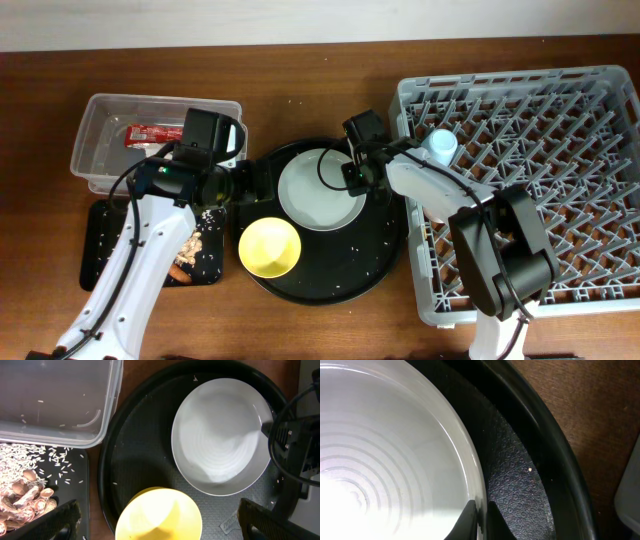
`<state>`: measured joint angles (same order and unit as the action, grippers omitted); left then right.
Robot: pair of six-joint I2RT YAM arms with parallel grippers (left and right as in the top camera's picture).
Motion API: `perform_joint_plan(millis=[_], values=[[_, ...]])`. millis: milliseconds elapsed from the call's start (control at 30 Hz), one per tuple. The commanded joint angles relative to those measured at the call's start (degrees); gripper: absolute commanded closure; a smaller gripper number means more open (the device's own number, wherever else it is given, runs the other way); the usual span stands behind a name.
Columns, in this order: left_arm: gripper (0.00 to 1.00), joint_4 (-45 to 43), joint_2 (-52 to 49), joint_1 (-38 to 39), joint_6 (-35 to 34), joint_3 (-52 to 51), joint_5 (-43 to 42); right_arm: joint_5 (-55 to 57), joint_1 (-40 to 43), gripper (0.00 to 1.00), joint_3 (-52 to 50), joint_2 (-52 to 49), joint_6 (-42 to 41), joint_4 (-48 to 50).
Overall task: Sort waste into correct bins and load items into the dishwasher rack
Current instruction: 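Lift the white plate and stand it upright in the dish rack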
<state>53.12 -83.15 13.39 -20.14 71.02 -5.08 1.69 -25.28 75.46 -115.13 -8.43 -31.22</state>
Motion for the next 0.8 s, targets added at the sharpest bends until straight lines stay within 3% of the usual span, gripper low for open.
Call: perform_joint_plan(millis=[0, 267, 500, 567, 667, 767], values=[[0.01, 0.04, 0.66, -0.04, 0.5, 0.04, 0.61, -0.17, -0.15, 0.96, -0.87, -0.94, 0.59, -0.92], [0.01, 0.04, 0.66, -0.04, 0.5, 0.04, 0.61, -0.55, -0.13, 0.96, 5.99, 15.56, 1.16, -7.82], [0.01, 0.04, 0.66, -0.04, 0.5, 0.04, 0.61, 26.01, 0.79, 0.96, 5.99, 32.57, 10.67, -7.5], [0.01, 0.04, 0.66, -0.04, 0.5, 0.04, 0.61, 31.28, 4.11, 0.96, 5.99, 35.17, 12.9, -6.64], [0.01, 0.04, 0.66, -0.04, 0.5, 0.04, 0.61, 39.69, 15.47, 0.96, 5.97, 35.12, 19.17, -2.8], [0.01, 0.04, 0.66, -0.04, 0.5, 0.04, 0.61, 39.69, 25.55, 0.96, 5.97, 32.7, 21.73, 2.58]])
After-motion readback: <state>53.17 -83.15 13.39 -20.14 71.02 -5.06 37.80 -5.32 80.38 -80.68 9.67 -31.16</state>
